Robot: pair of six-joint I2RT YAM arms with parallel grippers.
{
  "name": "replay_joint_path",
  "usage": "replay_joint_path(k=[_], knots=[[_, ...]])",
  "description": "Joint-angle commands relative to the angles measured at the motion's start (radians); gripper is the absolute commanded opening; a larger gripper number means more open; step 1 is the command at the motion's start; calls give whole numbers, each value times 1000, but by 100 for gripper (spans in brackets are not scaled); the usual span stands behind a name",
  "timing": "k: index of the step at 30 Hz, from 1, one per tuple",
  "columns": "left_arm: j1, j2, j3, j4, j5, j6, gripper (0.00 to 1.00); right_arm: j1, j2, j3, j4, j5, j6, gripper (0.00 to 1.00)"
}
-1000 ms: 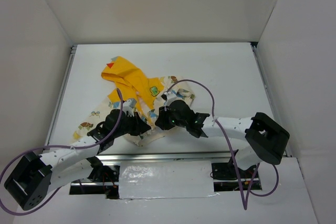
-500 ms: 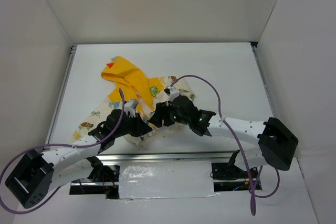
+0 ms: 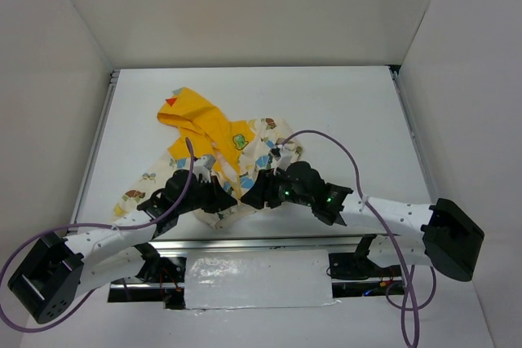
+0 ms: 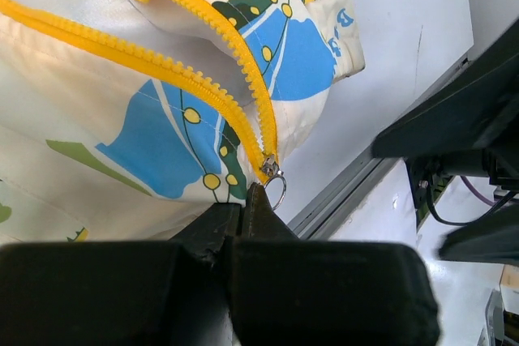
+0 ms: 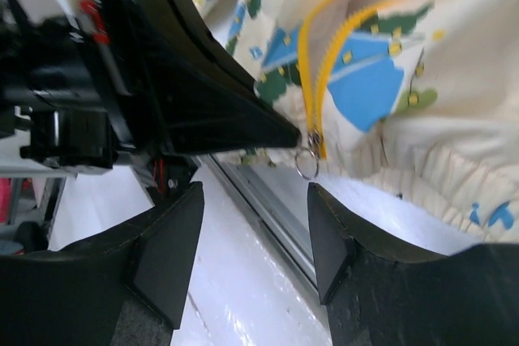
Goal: Zip up the jacket
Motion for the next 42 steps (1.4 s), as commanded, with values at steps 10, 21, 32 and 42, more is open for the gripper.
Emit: replay_joint_path(k=[10, 21, 32, 42], knots=[[-4, -14, 37, 37, 31, -1, 0, 37, 146, -105, 296, -35, 195, 57], [-4, -10, 34, 49, 39, -6, 0, 46, 256, -110, 385, -32, 255, 50], [-4, -6, 37, 53, 44, -6, 0, 47, 289, -102, 348, 36, 263, 44], [-4, -3, 39, 53, 44, -4, 0, 46, 302, -118, 388, 33, 279, 35]])
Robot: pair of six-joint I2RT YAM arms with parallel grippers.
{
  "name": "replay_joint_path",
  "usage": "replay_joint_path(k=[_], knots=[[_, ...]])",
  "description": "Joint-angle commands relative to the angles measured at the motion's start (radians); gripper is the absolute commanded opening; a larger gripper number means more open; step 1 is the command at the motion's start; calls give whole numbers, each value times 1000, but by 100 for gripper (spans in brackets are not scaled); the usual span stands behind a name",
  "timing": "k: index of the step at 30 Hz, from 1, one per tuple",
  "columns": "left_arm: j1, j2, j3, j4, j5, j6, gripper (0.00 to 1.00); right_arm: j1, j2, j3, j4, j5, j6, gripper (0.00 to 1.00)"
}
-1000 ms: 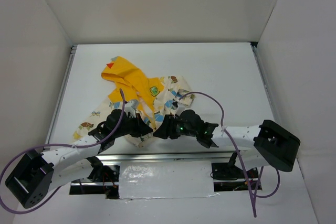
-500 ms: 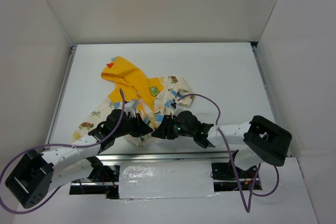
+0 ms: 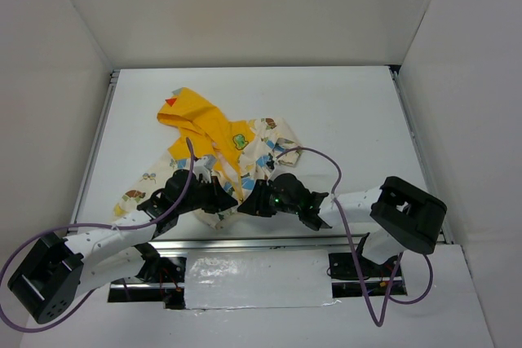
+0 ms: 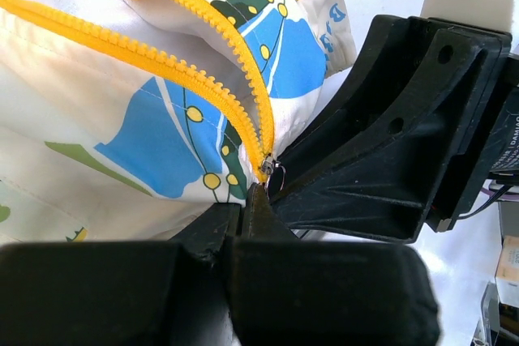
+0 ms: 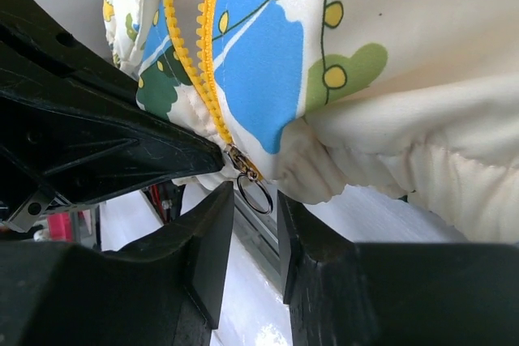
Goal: Zip up the jacket
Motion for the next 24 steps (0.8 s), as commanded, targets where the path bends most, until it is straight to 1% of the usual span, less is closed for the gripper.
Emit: replay_joint_path(k=[1, 4, 9, 13, 17, 18, 24], knots=[[-4, -1, 37, 52, 25, -5, 0, 8, -13, -12, 61, 20, 2, 35], [-4, -1, 37, 52, 23, -2, 0, 9, -30, -13, 53, 20, -3, 34], [-4, 5, 36, 52, 22, -4, 0, 8, -60, -23, 33, 28, -1, 24], [-4, 5, 39, 51, 19, -2, 0, 8, -79, -26, 15, 31, 3, 21], [-4, 4, 40, 52, 20, -2, 0, 8, -77, -20, -10, 43, 9, 8], [-4, 4, 39, 54, 20, -4, 0, 8, -74, -18, -11, 45, 9, 0], [-4, 10, 36, 60, 31, 1, 0, 6, -77, 19, -38, 30, 28, 0]])
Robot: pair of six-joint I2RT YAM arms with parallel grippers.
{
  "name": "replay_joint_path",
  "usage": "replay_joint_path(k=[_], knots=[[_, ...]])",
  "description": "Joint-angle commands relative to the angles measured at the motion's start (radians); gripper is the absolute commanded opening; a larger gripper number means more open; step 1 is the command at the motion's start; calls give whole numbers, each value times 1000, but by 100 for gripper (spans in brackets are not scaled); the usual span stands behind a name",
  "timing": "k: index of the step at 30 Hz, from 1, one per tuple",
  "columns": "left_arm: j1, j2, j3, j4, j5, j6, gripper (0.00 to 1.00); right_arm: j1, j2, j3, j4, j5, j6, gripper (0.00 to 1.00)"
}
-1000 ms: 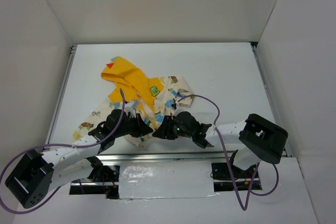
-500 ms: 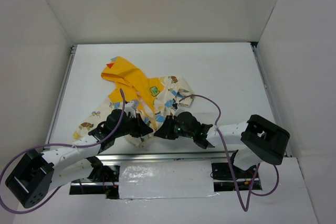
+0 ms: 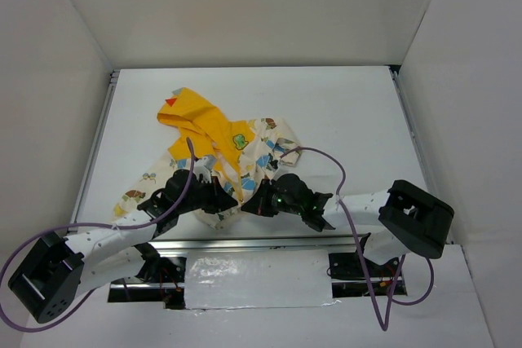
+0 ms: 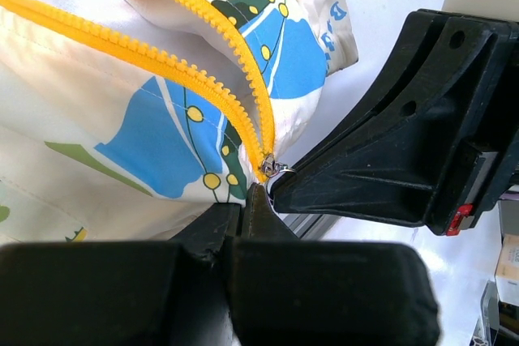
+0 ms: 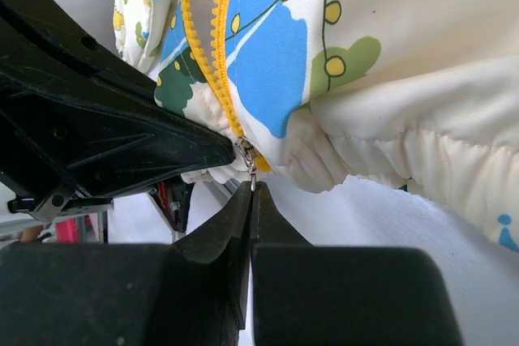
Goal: Zip up the jacket
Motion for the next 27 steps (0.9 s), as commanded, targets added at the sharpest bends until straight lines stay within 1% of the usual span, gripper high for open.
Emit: replay_joint_path(k=[1, 4, 7, 12, 14, 15, 16, 18, 21, 22, 24, 25, 27], knots=[[-6, 5, 36, 61, 28, 3, 0, 8, -39, 43, -24, 0, 25, 0], [-4, 8, 29, 67, 34, 10, 0, 8, -67, 95, -96, -26, 45, 0], [-4, 1, 20, 76, 46, 13, 0, 3, -96, 159, -232, -20, 90, 0], [-4, -26, 22, 81, 74, 39, 0, -21, -81, 241, -311, -53, 55, 0], [-4, -26, 20, 86, 100, 44, 0, -37, -56, 276, -343, -96, 46, 0], [-4, -32, 20, 81, 97, 47, 0, -50, -43, 291, -355, -130, 39, 0], [-4, -36, 20, 76, 93, 50, 0, -72, -15, 323, -375, -199, 33, 0], [-4, -53, 19, 66, 86, 53, 0, -86, 8, 343, -417, -250, 42, 0], [-4, -65, 14, 69, 95, 62, 0, -93, 20, 321, -386, -279, 107, 0], [-4, -67, 14, 70, 102, 62, 0, -97, 20, 311, -378, -281, 154, 0], [-6, -62, 12, 76, 105, 62, 0, -103, 20, 320, -400, -272, 202, 0], [-6, -59, 12, 79, 106, 62, 0, -103, 20, 352, -465, -262, 238, 0], [-6, -61, 8, 82, 111, 62, 0, -101, 23, 406, -572, -220, 260, 0]])
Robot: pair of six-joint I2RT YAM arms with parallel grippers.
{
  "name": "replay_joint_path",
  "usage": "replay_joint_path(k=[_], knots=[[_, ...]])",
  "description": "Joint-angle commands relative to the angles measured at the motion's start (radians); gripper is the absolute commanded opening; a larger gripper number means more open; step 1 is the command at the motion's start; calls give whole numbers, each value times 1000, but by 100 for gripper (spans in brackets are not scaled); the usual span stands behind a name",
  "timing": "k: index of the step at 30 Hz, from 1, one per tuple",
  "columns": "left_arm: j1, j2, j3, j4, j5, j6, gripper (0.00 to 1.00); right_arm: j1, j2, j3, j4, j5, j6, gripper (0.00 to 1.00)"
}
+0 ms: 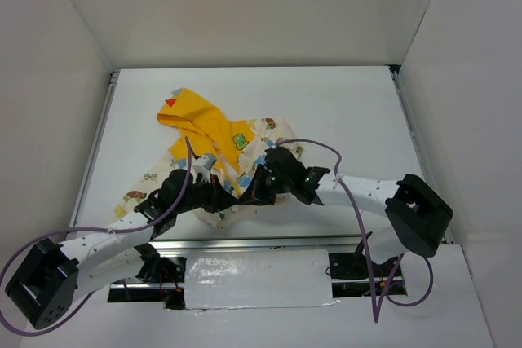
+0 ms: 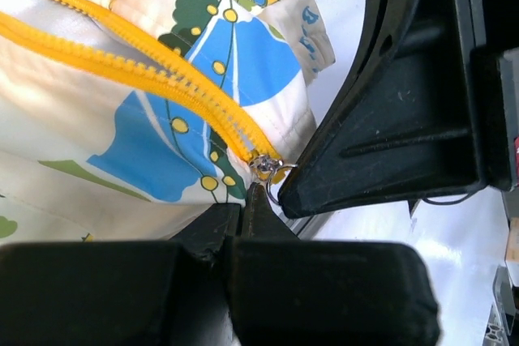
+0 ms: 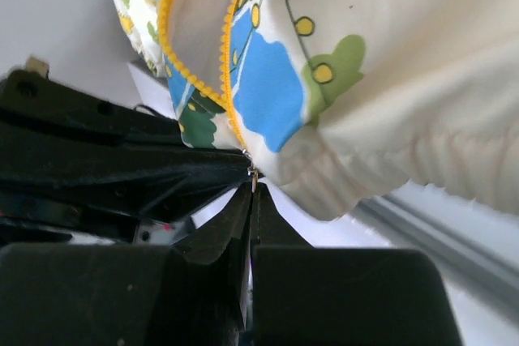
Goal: Zip up the jacket
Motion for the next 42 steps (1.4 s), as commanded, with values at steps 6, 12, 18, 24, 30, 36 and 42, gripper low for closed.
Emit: replay_joint_path(k=[6, 12, 18, 24, 30, 36, 42], knots=[[-10, -7, 1, 91, 103, 11, 0, -19, 60, 298, -396, 126, 139, 0], [-10, -7, -7, 97, 123, 12, 0, -74, 94, 332, -369, 73, 165, 0], [-12, 6, -18, 112, 156, 15, 0, -112, 140, 390, -303, -103, 166, 0], [-15, 28, -19, 120, 163, 19, 0, -129, 126, 444, -307, -54, 174, 0], [-24, 40, -27, 145, 165, 14, 0, -207, 290, 612, -353, 9, 170, 0], [-59, 77, -32, 149, 153, 3, 0, -347, 547, 1038, -502, 43, 169, 0], [-88, 54, -29, 94, 90, 15, 0, -465, 687, 1290, -586, 88, 209, 0]])
